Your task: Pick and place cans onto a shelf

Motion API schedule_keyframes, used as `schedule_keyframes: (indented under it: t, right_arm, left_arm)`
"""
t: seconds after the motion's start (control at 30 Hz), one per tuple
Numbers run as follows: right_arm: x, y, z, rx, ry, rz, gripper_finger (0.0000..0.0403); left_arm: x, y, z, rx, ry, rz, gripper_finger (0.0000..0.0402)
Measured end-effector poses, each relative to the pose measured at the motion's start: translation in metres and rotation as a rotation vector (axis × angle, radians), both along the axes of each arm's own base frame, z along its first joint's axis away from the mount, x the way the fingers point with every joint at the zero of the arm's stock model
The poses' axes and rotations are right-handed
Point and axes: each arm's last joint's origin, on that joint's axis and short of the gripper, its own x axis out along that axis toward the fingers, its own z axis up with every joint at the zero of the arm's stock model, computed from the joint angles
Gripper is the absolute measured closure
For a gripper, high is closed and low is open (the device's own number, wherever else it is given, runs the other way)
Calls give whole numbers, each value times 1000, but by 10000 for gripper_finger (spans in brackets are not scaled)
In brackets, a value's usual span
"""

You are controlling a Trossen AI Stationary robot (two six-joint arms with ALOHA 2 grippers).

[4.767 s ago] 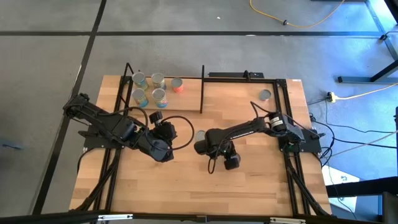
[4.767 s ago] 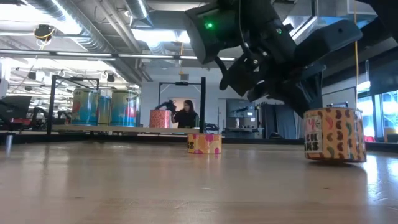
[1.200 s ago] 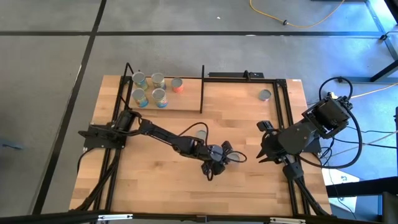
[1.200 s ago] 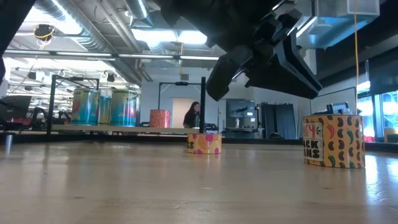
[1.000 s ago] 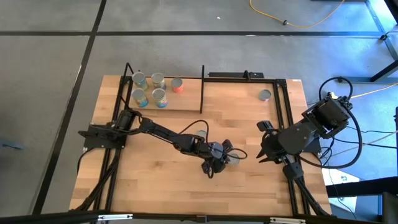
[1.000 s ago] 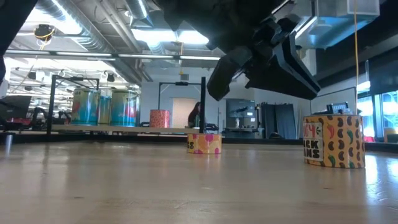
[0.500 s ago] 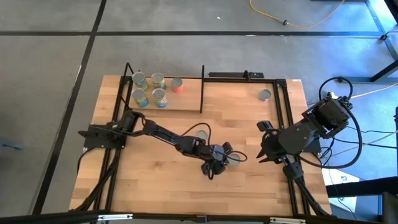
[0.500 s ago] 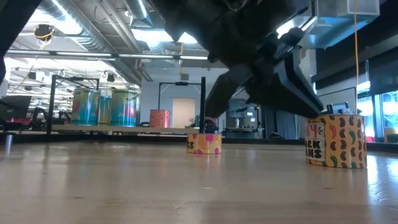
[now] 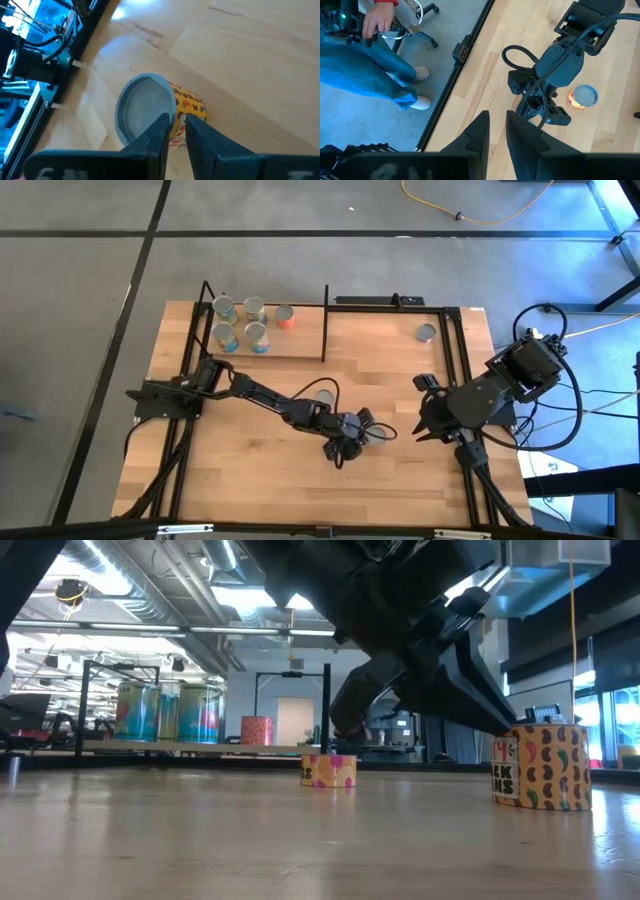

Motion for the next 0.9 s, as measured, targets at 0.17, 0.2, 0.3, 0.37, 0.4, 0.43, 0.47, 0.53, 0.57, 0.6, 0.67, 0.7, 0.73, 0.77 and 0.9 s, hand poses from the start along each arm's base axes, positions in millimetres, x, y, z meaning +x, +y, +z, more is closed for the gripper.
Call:
schedule_keyframes:
  t: [0.17,0.2,0.3,0.37,0.4,0.43,0.47,0.53,0.57,0.6,0.67,0.7,0.73,0.77,0.9]
  right_arm:
    - [0,0,0,0,0,0,337]
    - [0,0,0,0,0,1,337]
    - [0,0,0,0,0,1,337]
    - [0,0,0,0,0,1,337]
    - [0,0,0,0,0,1,337]
    - [0,0,0,0,0,2,337]
    - [0,0,0,-1,0,2,337]
    - [0,0,0,-1,0,3,337]
    - [0,0,0,-1,-1,4,337]
    - [0,0,0,-2,-1,4,337]
    - [0,0,0,-2,-1,5,337]
    - [0,0,0,-2,-1,5,337]
    - [0,0,0,-2,0,5,337]
    - [0,0,0,-2,0,5,337]
    - [0,0,0,-1,0,5,337]
  left_arm:
    - [1,0,2,23,-26,-17,347]
    - [1,0,2,38,-27,-26,347]
    - [1,-1,2,66,-31,-51,347]
    - [1,-1,1,78,-32,-59,347]
    - [1,-1,1,79,-32,-59,347]
    - [1,-1,1,79,-32,-59,347]
    - [1,0,1,79,-32,-58,347]
    - [1,1,1,79,-31,-55,347]
    - [2,2,-1,79,-30,-53,347]
    - [4,2,-4,79,-36,-52,347]
    - [4,2,-10,85,-27,-54,347]
    - [5,2,-12,85,-29,-53,347]
    - [6,1,-14,85,-30,-52,347]
    - [6,0,-18,92,-26,-46,347]
    - [7,-2,-22,126,-32,-31,347]
